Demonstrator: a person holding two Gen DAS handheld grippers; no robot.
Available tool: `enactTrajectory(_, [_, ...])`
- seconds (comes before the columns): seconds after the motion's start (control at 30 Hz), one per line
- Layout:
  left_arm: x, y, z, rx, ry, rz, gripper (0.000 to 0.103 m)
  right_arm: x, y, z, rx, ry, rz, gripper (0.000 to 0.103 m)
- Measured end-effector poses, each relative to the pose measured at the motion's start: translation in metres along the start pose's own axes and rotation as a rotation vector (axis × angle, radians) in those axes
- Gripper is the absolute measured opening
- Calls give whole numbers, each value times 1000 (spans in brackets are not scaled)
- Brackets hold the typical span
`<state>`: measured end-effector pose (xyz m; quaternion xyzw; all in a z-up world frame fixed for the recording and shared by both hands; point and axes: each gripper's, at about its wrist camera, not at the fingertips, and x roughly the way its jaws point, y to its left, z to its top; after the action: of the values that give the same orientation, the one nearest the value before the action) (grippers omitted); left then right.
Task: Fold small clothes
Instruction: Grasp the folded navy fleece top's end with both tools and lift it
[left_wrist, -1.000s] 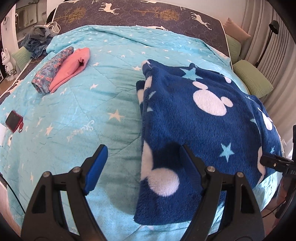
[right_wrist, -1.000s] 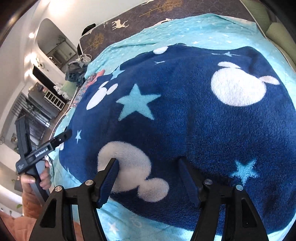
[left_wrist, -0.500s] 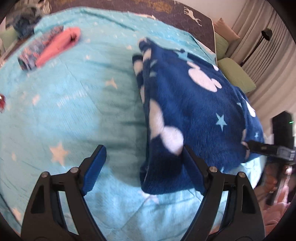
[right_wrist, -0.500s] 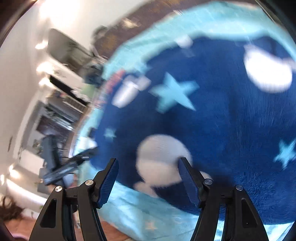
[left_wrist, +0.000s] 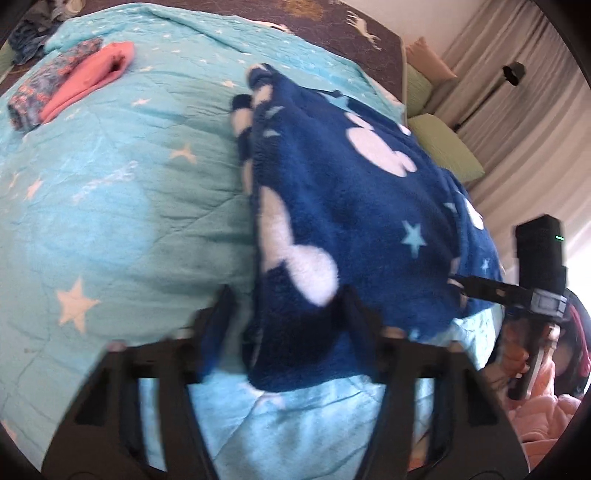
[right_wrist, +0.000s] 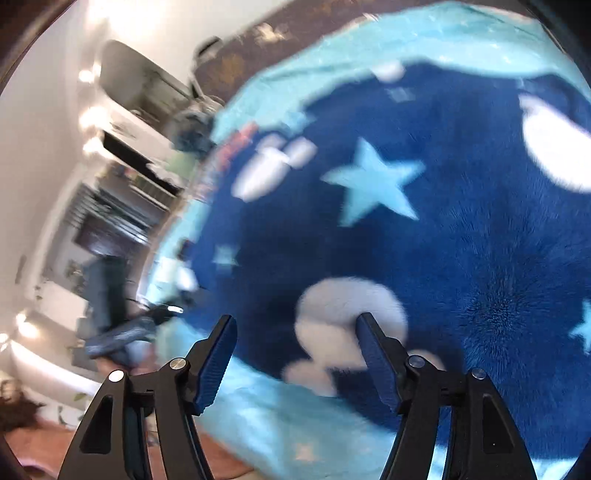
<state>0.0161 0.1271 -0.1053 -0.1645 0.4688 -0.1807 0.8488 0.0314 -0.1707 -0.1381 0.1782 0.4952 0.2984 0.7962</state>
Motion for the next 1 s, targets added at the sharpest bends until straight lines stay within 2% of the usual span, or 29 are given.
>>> enactTrajectory(0.03, [1, -2, 1, -6, 4, -23, 30, 1, -5, 0, 31, -11, 24, 69])
enactTrajectory(0.13, [-4, -9, 5, 10, -14, -3, 25, -3, -8, 2, 67, -16, 63, 69])
enactTrajectory(0.3, [-29, -35, 18, 76, -85, 10, 23, -14, -7, 2, 60, -35, 80, 69])
enactTrajectory(0.43, [-38, -51, 22, 138, -107, 43, 23, -32, -4, 14, 10, -87, 101, 69])
enactTrajectory(0.53, [-39, -54, 20, 149, -109, 65, 23, -43, -5, 40, 2, -159, 96, 68])
enactTrajectory(0.63, [-38, -51, 22, 117, -112, 59, 23, -41, -15, 76, 62, -206, 175, 63])
enactTrajectory(0.7, [-40, -50, 23, 96, -115, 51, 23, -22, -29, 101, 148, -183, 219, 57])
enactTrajectory(0.77, [-43, -53, 24, 85, -130, 41, 23, 10, -41, 119, 212, -114, 194, 52])
enactTrajectory(0.8, [-46, -54, 25, 82, -140, 31, 23, 33, -52, 125, 266, -51, 147, 36])
enactTrajectory(0.83, [-48, -57, 27, 80, -151, 21, 23, 47, -61, 127, 316, -33, 132, 23])
enactTrajectory(0.87, [-50, -61, 30, 83, -162, 7, 23, 53, -69, 127, 349, -41, 129, 4])
enactTrajectory(1.0, [-53, -87, 39, 149, -191, -36, 23, 46, -74, 121, 356, -46, 198, 6])
